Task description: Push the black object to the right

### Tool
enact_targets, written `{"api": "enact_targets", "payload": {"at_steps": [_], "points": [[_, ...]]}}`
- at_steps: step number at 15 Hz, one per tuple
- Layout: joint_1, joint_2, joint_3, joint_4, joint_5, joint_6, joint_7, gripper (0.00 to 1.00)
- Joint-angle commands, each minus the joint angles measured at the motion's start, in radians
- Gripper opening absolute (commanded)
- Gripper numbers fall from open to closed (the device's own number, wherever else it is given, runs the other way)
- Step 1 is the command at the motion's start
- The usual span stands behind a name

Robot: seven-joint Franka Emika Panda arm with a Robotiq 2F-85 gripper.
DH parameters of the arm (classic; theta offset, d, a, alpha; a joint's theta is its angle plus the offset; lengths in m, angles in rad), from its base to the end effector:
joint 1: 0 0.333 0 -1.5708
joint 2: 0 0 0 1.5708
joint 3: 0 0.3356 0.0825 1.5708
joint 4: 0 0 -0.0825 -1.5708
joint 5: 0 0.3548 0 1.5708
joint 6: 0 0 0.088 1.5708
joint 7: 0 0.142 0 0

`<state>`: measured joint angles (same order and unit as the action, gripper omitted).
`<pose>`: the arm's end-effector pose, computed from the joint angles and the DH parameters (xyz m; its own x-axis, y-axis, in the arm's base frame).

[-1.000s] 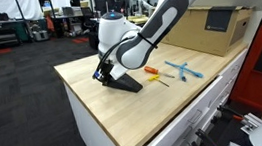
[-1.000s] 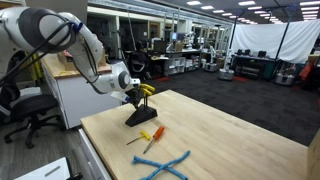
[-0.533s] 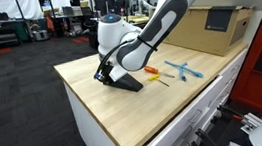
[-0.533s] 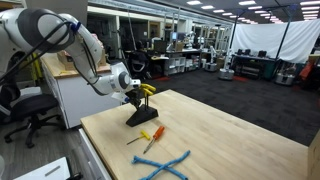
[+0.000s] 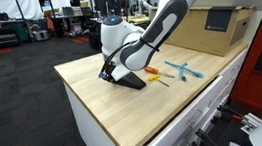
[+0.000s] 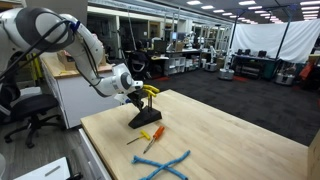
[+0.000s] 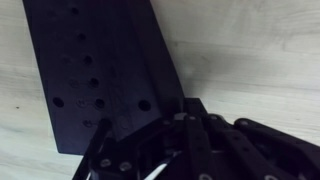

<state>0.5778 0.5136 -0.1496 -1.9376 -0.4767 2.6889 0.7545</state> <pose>0.5802 0.2801 0.2480 0.9271 0.1309 0.3511 0.0777 -0.9838 0.1615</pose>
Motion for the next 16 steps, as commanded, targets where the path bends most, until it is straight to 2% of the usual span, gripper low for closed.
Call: {"api": "enact_targets", "payload": {"at_steps": [1,8,16], "points": [[-0.008,0.003,-0.027,-0.028,-0.033,-0.001,0.046,0.00],[-0.029,-0.020,-0.069,-0.081,-0.059,0.023,0.097,0.00],[-0.070,-0.051,-0.103,-0.132,-0.137,0.022,0.167,0.00]]}}
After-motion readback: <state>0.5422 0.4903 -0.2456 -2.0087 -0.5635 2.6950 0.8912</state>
